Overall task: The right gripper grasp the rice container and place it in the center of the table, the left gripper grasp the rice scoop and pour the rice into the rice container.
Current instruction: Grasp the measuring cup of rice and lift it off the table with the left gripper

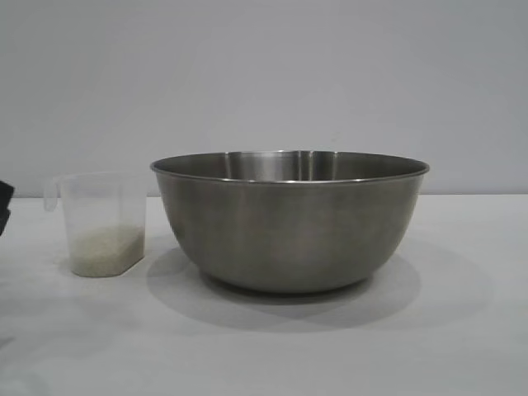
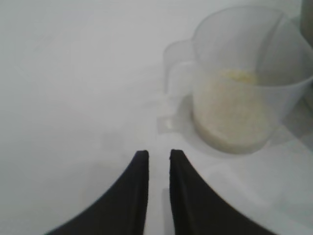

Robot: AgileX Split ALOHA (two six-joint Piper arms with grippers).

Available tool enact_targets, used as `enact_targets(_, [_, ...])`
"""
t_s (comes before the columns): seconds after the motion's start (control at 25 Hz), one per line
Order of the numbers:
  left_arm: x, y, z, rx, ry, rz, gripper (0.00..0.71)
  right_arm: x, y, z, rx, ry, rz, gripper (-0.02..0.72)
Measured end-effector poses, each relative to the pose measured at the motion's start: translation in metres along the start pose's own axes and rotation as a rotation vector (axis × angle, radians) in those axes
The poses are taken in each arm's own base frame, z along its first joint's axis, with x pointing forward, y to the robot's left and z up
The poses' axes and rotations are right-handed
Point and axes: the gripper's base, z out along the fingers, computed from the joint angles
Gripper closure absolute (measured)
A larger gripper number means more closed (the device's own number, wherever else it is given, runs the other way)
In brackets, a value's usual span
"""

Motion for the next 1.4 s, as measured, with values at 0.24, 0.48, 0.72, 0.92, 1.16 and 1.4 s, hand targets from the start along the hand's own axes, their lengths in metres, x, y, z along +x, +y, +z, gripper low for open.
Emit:
enact_targets(0.24, [0.007, 0.006, 0.004, -0.006, 0.026, 0.009, 0.557, 0.0, 0.0, 0.0, 0.0, 0.0, 0.0, 0.154])
enact_targets(0.48, [0.007, 0.012, 0.005, 0.046, 0.019, 0.024, 0.557, 0.0, 0.0, 0.0, 0.0, 0.0, 0.0, 0.154])
enact_targets(0.72, [0.004, 0.013, 0.008, 0.074, 0.004, 0.018, 0.557, 0.0, 0.0, 0.0, 0.0, 0.0, 0.0, 0.154])
enact_targets(0.92, [0.004, 0.011, 0.018, 0.084, -0.003, 0.018, 0.557, 0.0, 0.0, 0.0, 0.0, 0.0, 0.0, 0.154])
enact_targets(1.16, [0.005, 0.01, 0.026, 0.08, 0.0, 0.016, 0.557, 0.0, 0.0, 0.0, 0.0, 0.0, 0.0, 0.154])
enact_targets(1.4, [0.006, 0.009, 0.038, 0.077, -0.005, 0.014, 0.557, 0.0, 0.0, 0.0, 0.0, 0.0, 0.0, 0.154])
